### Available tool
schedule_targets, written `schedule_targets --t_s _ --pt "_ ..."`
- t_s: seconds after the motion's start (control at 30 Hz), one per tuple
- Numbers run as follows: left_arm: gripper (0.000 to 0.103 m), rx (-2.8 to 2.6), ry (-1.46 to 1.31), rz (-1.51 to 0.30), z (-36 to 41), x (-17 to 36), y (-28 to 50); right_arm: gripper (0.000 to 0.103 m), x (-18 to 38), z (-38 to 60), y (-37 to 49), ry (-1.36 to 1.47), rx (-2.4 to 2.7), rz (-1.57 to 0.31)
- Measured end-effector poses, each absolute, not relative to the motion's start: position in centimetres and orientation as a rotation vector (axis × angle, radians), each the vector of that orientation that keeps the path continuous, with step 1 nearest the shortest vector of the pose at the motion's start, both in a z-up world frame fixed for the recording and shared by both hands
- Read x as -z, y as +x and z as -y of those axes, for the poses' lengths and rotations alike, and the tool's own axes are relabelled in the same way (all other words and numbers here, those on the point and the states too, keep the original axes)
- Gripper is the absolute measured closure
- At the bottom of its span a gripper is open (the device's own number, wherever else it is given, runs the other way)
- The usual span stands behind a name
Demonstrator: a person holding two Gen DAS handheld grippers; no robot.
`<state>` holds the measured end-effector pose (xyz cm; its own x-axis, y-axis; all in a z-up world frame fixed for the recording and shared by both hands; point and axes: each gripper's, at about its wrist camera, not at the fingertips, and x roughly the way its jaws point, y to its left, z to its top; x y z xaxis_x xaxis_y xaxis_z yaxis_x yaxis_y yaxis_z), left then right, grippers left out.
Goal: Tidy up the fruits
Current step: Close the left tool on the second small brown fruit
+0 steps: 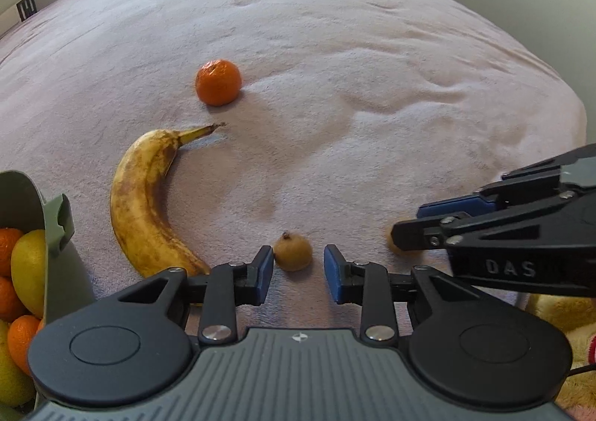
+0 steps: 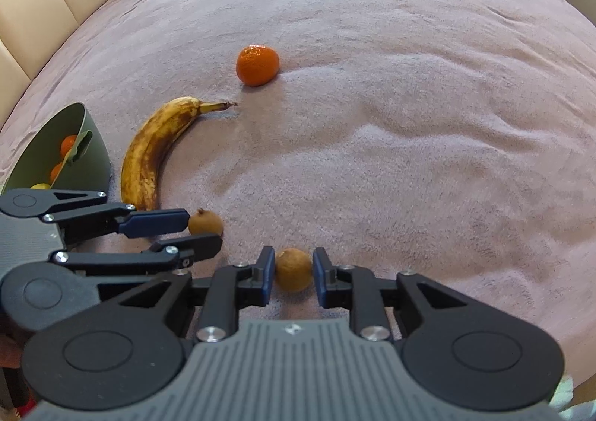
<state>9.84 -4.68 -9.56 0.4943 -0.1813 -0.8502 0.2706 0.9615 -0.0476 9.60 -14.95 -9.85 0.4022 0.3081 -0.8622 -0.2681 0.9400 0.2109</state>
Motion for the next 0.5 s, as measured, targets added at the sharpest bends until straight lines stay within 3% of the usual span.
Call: schedule_targets --t_s 0.27,0.5 --pt "0.068 0.287 0.071 -1.014 4.56 10.05 10.25 0.082 10.31 14.92 9.34 0.049 -0.381 -1.129" --pt "0.077 0.283 0.060 -1.008 4.51 10.18 10.50 0.083 10.47 14.80 9.38 0.046 -0.384 -1.140"
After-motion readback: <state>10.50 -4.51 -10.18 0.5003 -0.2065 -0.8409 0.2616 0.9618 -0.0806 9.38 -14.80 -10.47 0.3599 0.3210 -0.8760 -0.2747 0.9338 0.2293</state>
